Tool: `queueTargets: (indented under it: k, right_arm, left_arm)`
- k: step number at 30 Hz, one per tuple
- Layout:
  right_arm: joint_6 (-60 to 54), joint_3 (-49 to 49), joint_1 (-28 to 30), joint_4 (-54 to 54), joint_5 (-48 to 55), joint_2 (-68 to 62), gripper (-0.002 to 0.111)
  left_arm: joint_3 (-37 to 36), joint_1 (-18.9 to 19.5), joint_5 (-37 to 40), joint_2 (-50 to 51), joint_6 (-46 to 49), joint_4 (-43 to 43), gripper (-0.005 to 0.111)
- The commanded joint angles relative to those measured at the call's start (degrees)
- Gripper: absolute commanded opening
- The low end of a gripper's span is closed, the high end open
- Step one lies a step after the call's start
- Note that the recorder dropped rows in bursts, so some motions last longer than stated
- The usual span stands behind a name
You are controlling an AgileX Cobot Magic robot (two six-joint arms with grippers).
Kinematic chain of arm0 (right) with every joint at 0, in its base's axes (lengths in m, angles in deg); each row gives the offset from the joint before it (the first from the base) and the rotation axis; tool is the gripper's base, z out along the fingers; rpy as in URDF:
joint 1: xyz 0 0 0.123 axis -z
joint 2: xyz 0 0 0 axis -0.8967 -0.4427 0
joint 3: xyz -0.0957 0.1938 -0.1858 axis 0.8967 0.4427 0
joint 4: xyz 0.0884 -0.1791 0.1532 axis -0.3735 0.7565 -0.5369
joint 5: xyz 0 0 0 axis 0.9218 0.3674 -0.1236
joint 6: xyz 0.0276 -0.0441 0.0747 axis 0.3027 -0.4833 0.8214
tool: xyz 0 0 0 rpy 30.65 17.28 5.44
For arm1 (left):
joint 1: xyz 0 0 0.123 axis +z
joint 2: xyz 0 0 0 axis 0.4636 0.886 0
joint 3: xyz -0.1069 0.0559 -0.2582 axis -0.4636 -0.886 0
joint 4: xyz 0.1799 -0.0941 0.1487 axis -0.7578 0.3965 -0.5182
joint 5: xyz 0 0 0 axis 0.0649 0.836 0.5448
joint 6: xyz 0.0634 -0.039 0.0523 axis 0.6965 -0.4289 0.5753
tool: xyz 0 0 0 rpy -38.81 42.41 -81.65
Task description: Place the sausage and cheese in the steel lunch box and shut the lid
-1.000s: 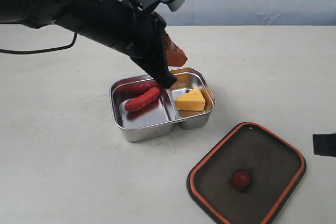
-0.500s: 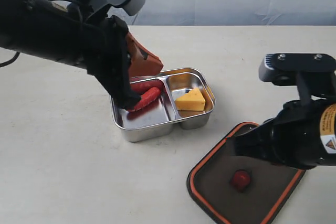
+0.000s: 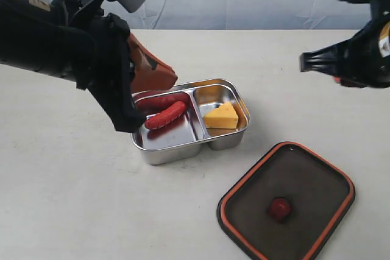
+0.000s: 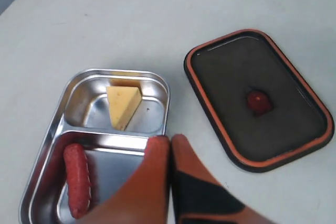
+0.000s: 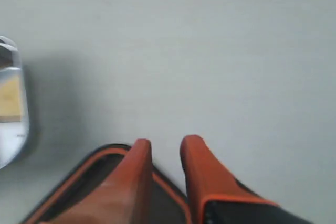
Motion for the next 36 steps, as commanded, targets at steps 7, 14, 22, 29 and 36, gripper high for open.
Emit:
queueTargets:
  k: [7, 14, 22, 29, 36]
  right_arm:
    - [-35.38, -3.62, 16.09, -32.5, 14.51, -11.12, 0.023]
    - [-37.45, -0.87, 16.09, -31.88, 13.68, -17.18, 0.05]
    - [-37.45, 5.24, 16.09, -31.81, 5.81, -20.17, 0.05]
    - [-33.9, 8.48, 16.09, -29.04, -0.9, -21.09, 0.05]
    - [-28.46, 8.45, 16.09, -22.89, -1.78, -25.44, 0.05]
  left_arm:
    - [-0.31, -0.17, 2.81, -0.45, -5.34, -2.77, 0.0]
    - [-0.31, -0.17, 2.71, -0.45, -5.34, -4.07, 0.0]
    - [-0.31, -0.17, 2.78, -0.45, -5.34, -4.48, 0.0]
    - [-0.31, -0.17, 2.73, -0.45, -5.23, -4.72, 0.0]
    - [-0.31, -0.17, 2.73, -0.45, -5.23, -4.72, 0.0]
